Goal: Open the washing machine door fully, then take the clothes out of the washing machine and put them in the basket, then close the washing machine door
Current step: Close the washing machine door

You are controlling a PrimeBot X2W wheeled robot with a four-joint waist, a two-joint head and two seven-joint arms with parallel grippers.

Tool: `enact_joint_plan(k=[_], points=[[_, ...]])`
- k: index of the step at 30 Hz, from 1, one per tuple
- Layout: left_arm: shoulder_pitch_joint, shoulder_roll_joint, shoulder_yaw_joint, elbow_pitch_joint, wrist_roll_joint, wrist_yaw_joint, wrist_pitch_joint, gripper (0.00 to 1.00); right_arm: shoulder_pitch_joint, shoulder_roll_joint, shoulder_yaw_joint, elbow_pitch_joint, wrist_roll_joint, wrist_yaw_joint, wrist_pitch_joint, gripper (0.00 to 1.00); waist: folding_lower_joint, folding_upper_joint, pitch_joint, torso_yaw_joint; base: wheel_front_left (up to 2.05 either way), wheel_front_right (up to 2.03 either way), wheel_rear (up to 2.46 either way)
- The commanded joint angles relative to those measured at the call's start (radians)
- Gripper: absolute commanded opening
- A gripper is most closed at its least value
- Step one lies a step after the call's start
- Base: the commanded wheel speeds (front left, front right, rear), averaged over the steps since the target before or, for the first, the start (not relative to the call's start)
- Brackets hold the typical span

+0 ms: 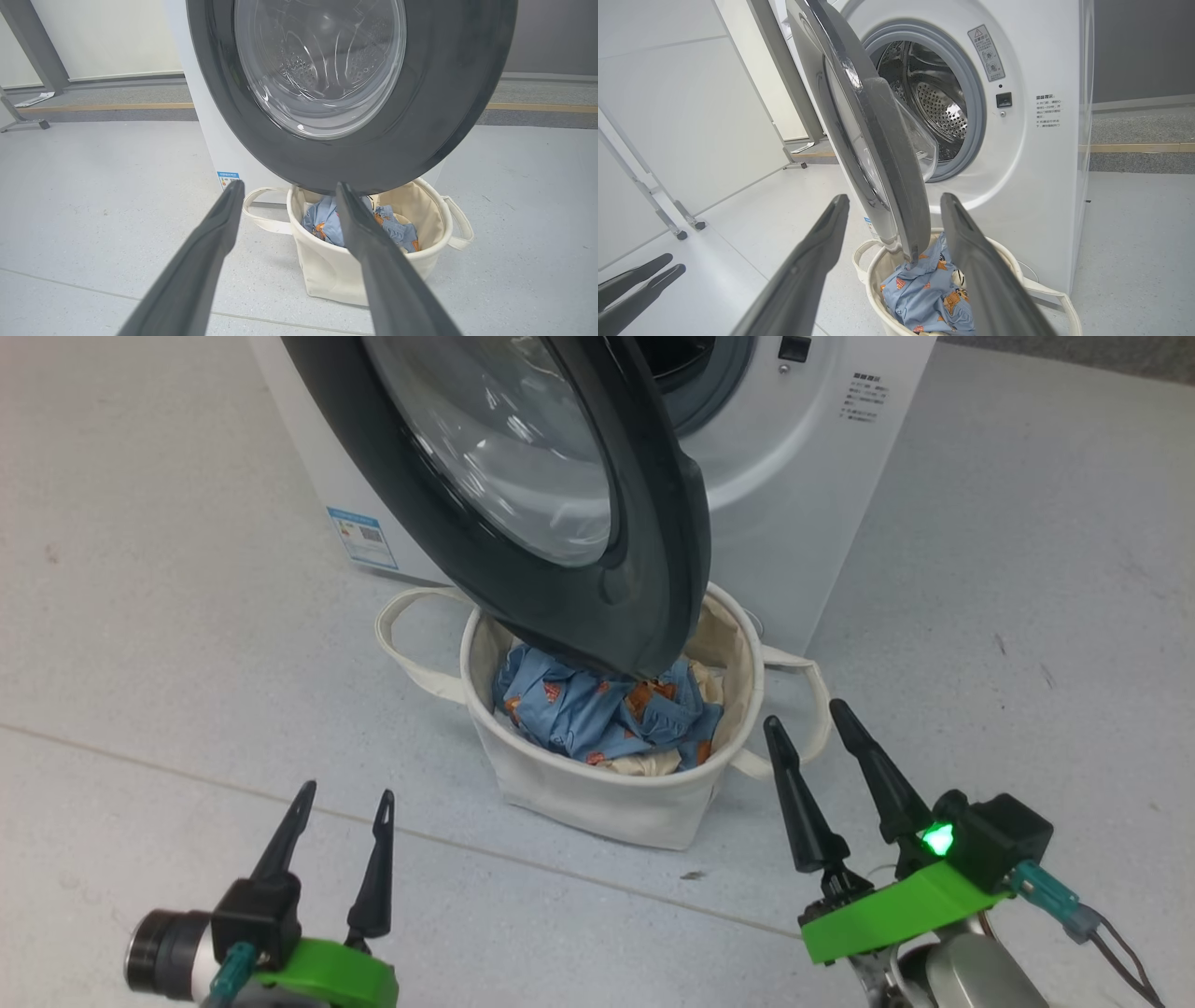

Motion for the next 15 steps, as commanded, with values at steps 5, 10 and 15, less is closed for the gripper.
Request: enact_joint_plan(k=[5, 10, 15], points=[[-0.033, -0.014, 0.068, -0.037, 0.025, -0.014, -0.013, 1.0, -0.012, 0.01, 0.014, -0.05, 0.002, 0.0, -0.005, 1.0, 0.0, -0.0001, 0.014, 0.004, 0.0, 0.0, 0.0], [-0.033, -0.031, 0.075, -0.029, 0.054, -0.02, -0.013, 1.0, -0.012, 0.01, 0.011, -0.055, -0.005, 0.0, -0.005, 1.0, 0.0, -0.0001, 0.024, 0.011, 0.0, 0.0, 0.0], [-0.033, -0.046, 0.085, -0.025, 0.066, -0.035, -0.013, 1.0, -0.017, 0.01, 0.005, -0.065, 0.0, 0.0, -0.005, 1.0, 0.0, -0.0001, 0.033, 0.018, 0.0, 0.0, 0.0]])
